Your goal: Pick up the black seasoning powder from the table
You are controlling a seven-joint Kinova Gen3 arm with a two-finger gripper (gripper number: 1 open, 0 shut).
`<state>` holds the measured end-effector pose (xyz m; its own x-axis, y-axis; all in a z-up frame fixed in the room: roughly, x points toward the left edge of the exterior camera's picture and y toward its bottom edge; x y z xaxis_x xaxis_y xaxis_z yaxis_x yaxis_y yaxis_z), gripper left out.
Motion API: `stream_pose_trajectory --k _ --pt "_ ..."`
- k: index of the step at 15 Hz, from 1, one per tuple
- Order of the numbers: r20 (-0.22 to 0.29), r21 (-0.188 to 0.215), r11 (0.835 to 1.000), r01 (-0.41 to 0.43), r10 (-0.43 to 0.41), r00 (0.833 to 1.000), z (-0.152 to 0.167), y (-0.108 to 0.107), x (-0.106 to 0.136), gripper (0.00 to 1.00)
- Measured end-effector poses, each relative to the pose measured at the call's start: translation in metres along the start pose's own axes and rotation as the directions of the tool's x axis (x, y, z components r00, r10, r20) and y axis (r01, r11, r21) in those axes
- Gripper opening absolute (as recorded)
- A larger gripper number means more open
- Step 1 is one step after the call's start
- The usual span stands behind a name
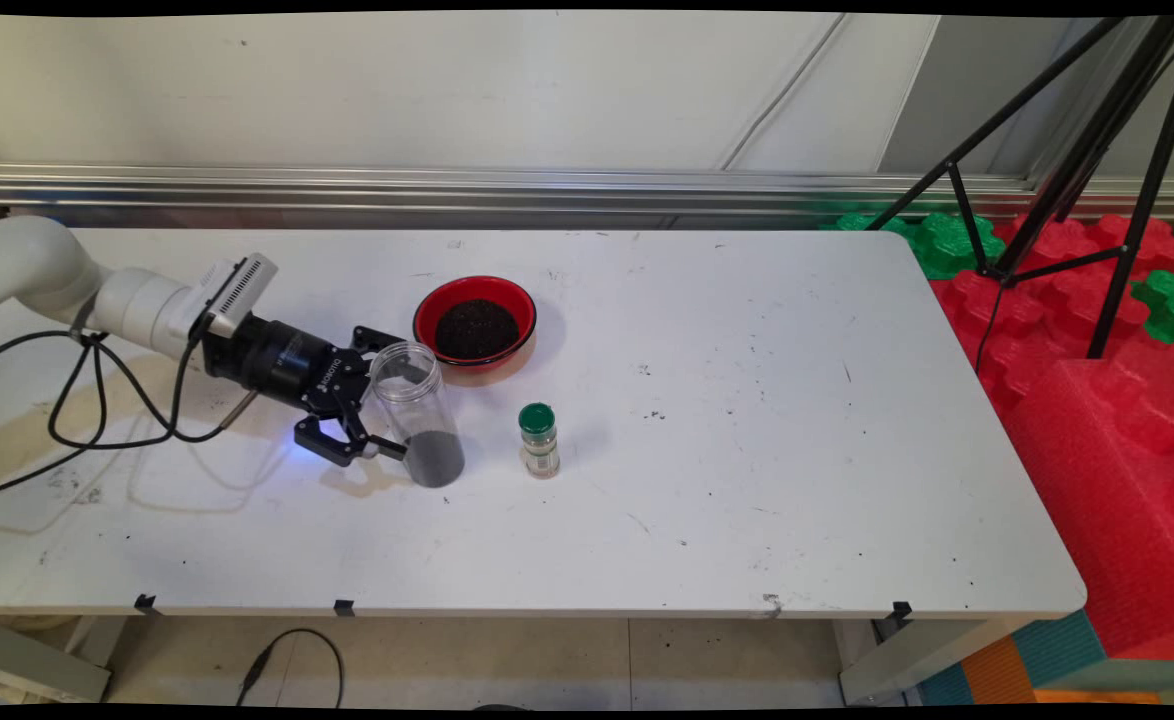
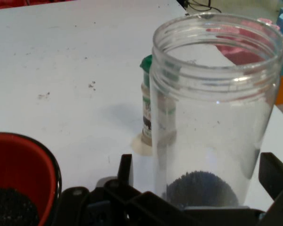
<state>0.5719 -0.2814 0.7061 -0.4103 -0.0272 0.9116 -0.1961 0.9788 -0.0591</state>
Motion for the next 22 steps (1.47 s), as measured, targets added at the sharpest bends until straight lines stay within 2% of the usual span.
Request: stream_pose_trajectory --k 18,19,22 --pt "-0.055 -0.012 1.0 0.025 -0.025 0.998 0.023 0.002 -0.001 1.0" --pt "-0.057 -0.011 1.0 0.025 -0.026 0.998 0.023 0.002 0.0 0.0" --pt "-0.061 -0.012 1.0 0.027 -0.027 0.998 0.024 0.003 0.0 0.0"
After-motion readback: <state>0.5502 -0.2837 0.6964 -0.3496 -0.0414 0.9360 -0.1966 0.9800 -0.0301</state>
